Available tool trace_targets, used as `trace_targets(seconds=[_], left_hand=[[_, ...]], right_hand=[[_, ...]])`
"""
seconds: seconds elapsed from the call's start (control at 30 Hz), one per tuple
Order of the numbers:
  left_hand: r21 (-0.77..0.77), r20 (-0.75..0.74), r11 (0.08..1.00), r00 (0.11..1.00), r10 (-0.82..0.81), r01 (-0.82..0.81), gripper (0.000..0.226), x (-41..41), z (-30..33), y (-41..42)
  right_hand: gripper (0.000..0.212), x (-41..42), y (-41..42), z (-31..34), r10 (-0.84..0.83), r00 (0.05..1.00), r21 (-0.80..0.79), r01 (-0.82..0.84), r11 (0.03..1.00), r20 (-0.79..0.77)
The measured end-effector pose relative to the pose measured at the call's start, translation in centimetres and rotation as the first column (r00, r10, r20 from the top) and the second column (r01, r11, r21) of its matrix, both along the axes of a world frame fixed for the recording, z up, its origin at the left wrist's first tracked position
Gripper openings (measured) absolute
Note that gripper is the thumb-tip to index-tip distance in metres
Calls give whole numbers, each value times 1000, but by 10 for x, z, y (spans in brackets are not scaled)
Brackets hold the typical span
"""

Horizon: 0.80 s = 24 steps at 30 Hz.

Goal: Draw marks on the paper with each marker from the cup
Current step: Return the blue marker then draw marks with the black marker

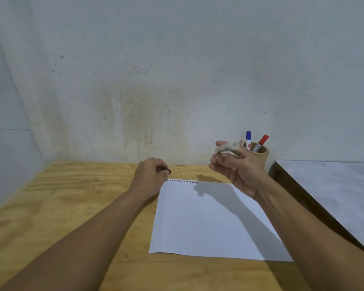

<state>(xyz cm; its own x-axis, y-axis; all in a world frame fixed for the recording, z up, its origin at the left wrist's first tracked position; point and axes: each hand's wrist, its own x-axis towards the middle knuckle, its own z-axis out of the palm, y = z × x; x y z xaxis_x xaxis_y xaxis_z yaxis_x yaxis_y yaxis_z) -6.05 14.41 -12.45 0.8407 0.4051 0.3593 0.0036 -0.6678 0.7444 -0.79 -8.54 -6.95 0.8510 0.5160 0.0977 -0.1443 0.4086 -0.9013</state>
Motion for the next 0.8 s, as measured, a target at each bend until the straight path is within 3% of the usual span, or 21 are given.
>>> trace_targets(seconds=[0.17,0.33,0.6,0.8], left_hand=[[72,-60,997,998,36,-32,12,9,-9,4],[86,-65,996,998,19,-13,21,24,-8,0],[119,-104,993,995,7,5,28,37,-14,0],[196,-123,980,992,3,21,21,37,-13,1]], right_hand=[[18,3,7,-21,-195,980,-60,197,979,27],[34,12,12,-37,-374,920,-229,391,892,114],[29,21,18,-51,-377,914,-284,404,870,146],[32,24,24,-60,-402,906,-313,423,851,132]])
